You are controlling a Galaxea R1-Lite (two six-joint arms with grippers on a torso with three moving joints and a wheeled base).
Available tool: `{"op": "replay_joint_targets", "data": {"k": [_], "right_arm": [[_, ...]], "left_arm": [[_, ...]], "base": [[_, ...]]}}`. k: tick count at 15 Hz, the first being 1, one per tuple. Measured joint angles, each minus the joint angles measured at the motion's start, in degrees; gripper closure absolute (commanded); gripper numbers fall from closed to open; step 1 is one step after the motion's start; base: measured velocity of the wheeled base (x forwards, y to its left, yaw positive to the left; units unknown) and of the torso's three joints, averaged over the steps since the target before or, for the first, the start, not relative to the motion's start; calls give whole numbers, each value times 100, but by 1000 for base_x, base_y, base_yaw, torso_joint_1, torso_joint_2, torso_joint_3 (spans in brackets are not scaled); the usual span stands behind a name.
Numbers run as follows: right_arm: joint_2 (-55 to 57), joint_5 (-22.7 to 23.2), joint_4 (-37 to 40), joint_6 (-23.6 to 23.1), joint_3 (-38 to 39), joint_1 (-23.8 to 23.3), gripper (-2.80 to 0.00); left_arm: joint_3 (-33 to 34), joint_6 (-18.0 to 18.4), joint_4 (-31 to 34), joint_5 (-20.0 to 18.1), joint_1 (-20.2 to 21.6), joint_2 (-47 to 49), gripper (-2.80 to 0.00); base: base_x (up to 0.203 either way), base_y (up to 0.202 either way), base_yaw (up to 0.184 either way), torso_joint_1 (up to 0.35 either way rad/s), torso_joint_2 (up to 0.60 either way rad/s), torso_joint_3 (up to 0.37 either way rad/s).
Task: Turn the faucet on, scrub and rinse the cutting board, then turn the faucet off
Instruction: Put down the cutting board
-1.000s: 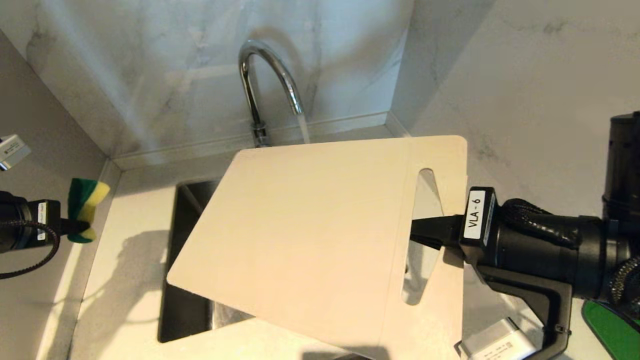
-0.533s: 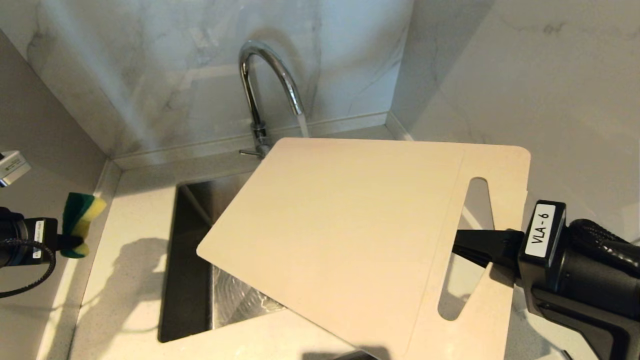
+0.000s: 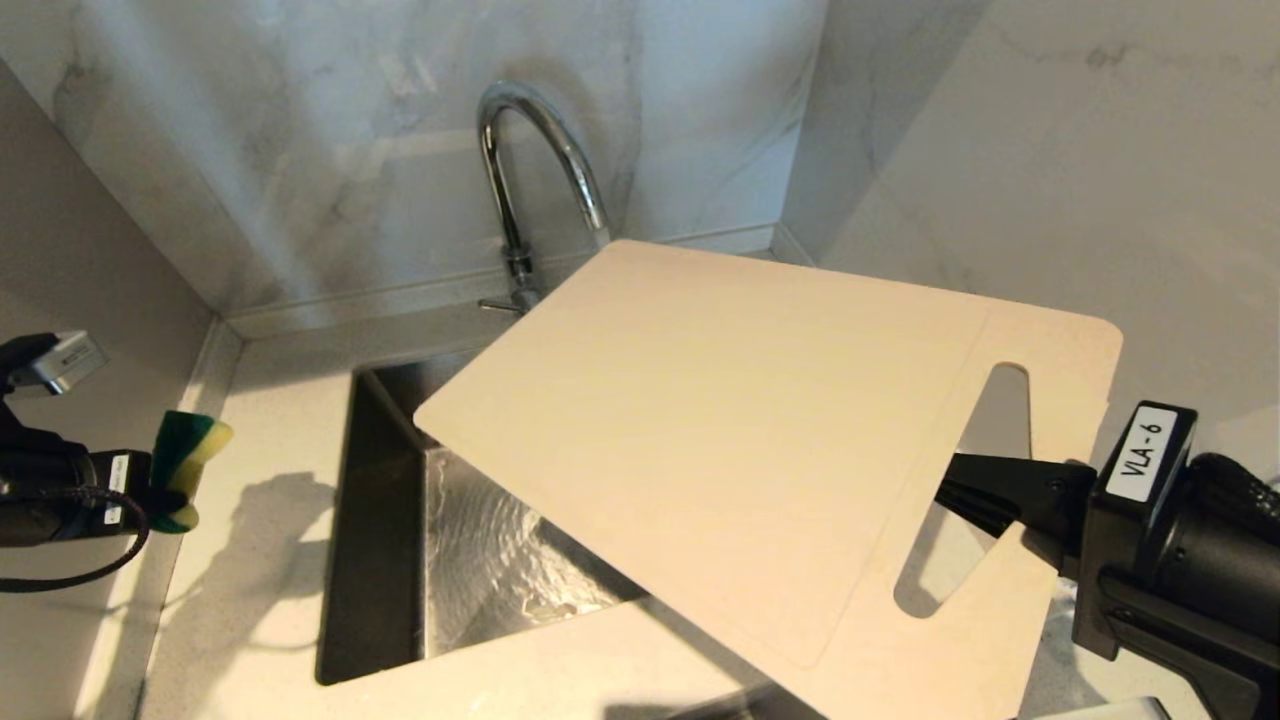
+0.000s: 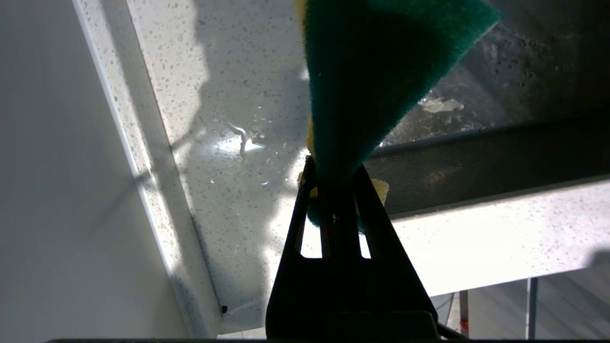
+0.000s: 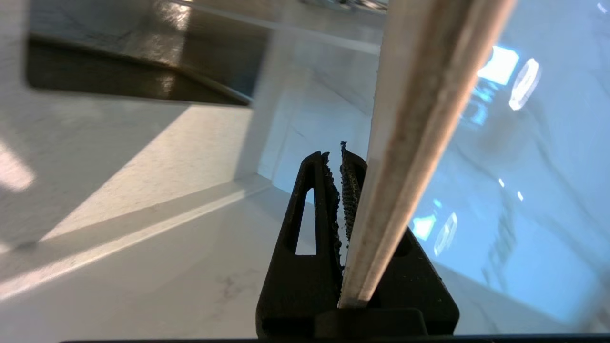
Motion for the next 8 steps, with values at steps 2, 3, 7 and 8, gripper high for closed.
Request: {"op": "replay_joint_targets", "data": {"k": [2, 3, 7, 8], "right_arm": [[-41, -18, -376, 170, 154, 1, 0], [-60, -20, -394, 197, 193, -2, 0], [-131, -27, -426, 332, 249, -233, 0], [-155, -29, -427, 426, 286, -295, 0]], "left_arm": [[-1, -11, -2, -32, 78, 130, 0], [-9, -9, -5, -40, 130, 188, 0], [-67, -14, -10, -20, 270, 308, 0], [-81, -14, -7, -3, 275, 326, 0]], "base": [[0, 0, 0, 0, 0, 0], [0, 0, 0, 0, 0, 0], [0, 0, 0, 0, 0, 0], [0, 0, 0, 0, 0, 0]]}}
